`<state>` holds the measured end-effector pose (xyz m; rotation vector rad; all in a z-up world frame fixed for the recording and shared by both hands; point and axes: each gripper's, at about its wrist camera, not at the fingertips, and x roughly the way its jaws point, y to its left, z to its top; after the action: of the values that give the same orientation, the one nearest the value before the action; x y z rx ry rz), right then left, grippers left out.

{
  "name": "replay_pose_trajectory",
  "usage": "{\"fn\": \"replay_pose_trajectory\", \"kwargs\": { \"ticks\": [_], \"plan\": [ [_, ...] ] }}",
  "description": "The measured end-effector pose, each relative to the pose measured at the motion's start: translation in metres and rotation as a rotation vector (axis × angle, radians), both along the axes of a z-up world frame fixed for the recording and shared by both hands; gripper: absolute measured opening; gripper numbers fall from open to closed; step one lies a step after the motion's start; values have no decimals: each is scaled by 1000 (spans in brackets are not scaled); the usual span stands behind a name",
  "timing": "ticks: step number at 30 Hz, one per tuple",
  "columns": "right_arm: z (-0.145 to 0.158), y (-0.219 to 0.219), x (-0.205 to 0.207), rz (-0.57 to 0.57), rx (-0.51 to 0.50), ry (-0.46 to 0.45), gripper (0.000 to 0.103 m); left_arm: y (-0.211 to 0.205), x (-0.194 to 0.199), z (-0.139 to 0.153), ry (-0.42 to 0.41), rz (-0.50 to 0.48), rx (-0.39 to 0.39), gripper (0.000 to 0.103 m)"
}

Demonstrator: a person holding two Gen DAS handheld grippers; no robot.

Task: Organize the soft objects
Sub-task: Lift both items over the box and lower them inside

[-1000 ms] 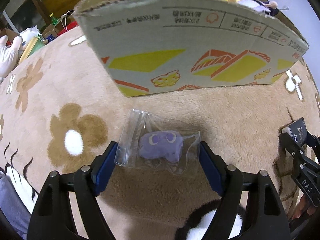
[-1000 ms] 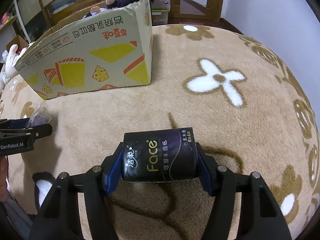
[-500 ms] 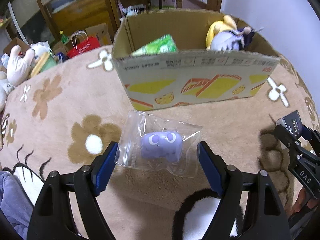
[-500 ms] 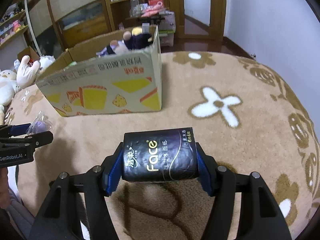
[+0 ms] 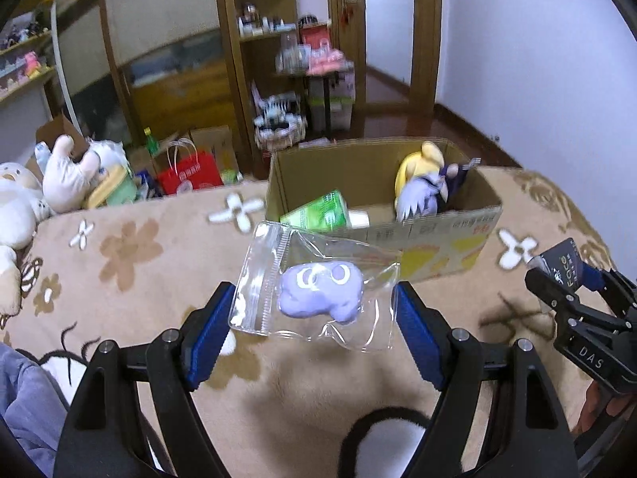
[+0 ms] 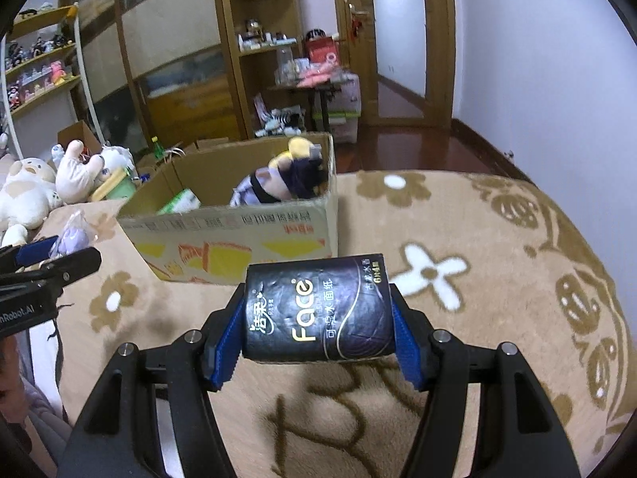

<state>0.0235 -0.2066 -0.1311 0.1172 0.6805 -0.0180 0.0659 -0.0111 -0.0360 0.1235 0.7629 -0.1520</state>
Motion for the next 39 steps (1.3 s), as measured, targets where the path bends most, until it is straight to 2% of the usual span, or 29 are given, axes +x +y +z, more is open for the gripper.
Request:
{"fn": "replay_pose_trajectory", "kwargs": {
  "ticks": [8, 21, 26, 32, 39],
  "plan": [
    [22, 5, -1, 20, -11, -73, 68, 6, -8, 29, -136, 14, -15, 79],
    [69, 10, 25, 86, -50, -195, 68, 0, 6, 67, -272, -3, -11, 79],
    [87, 15, 38, 120, -57, -243, 68, -4, 17, 79, -294, -14, -22, 79],
    [101, 20, 57, 150, -67, -287, 69, -12, 40, 90, -326, -30, 9, 79],
    [95, 16, 79, 150, -54, -291, 69, -12, 59, 79, -301, -21, -17, 79]
  ]
}}
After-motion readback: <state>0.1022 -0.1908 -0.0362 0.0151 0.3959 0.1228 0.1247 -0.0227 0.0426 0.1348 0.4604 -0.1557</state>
